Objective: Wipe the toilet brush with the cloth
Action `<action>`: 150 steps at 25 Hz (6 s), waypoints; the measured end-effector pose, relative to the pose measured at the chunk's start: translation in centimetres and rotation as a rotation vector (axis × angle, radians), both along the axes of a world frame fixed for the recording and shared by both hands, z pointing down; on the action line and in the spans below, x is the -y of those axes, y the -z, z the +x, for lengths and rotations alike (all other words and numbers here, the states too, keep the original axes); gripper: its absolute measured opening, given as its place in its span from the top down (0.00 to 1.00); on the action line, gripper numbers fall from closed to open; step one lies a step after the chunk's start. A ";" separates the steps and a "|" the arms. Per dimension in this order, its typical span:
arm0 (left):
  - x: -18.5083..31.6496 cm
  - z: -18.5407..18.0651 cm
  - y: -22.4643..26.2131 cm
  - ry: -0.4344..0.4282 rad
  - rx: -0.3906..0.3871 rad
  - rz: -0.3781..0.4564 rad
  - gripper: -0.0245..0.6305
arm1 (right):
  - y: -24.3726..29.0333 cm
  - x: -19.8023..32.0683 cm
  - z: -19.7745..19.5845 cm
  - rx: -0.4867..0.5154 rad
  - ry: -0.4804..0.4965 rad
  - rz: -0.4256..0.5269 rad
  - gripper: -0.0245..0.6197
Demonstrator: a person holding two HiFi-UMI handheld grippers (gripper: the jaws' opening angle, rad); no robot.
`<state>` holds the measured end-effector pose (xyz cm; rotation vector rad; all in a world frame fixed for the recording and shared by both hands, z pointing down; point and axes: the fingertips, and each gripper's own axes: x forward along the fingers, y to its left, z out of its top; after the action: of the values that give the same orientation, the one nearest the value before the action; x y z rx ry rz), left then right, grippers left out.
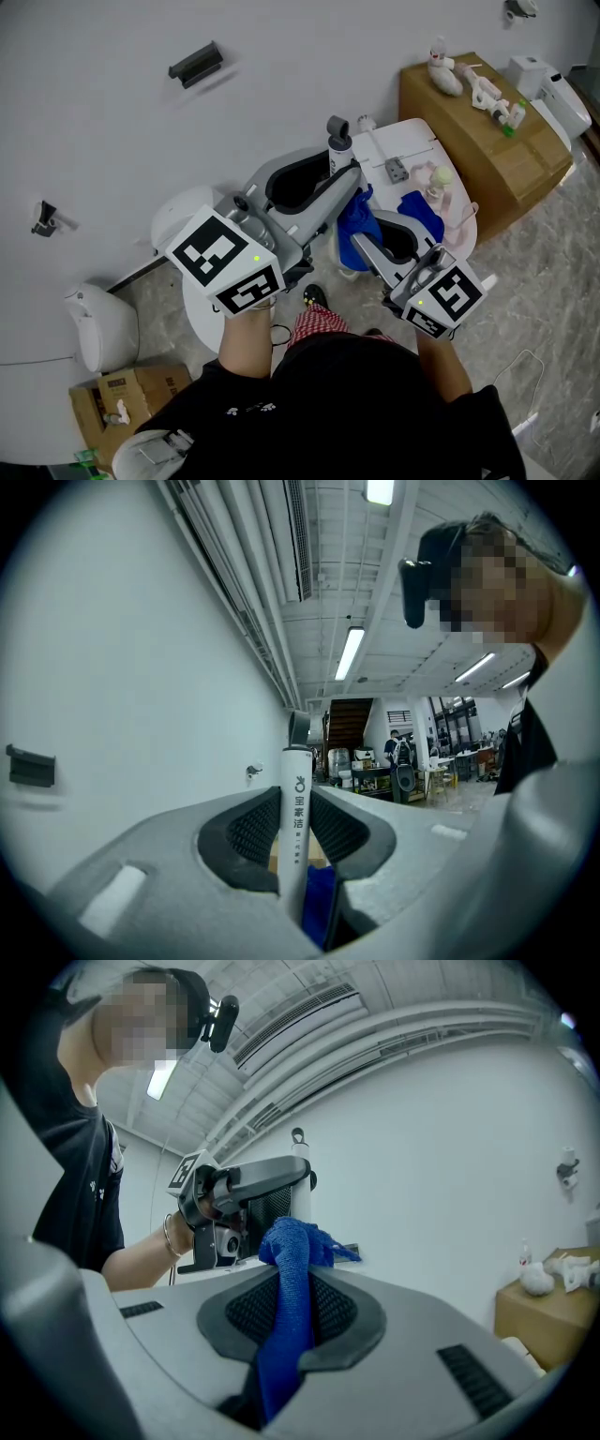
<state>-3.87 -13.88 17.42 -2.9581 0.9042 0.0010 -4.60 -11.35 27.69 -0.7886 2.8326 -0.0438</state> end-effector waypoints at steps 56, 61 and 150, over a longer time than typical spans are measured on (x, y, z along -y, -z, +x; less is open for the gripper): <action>-0.6 0.3 1.5 0.005 -0.035 0.047 0.81 | -7.7 0.0 -2.2 -0.098 0.035 -0.174 0.86; -0.7 0.1 1.6 0.007 -0.041 0.052 0.81 | -8.5 0.1 -2.4 -0.107 0.037 -0.185 0.86; -0.5 0.8 2.4 -0.013 -0.049 0.074 0.81 | -21.7 1.0 -4.1 -0.308 0.060 -0.430 0.86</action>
<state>-3.06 -13.36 14.99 -2.9079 0.8711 0.1059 -8.67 -12.34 49.42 -0.8523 3.1871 -0.6077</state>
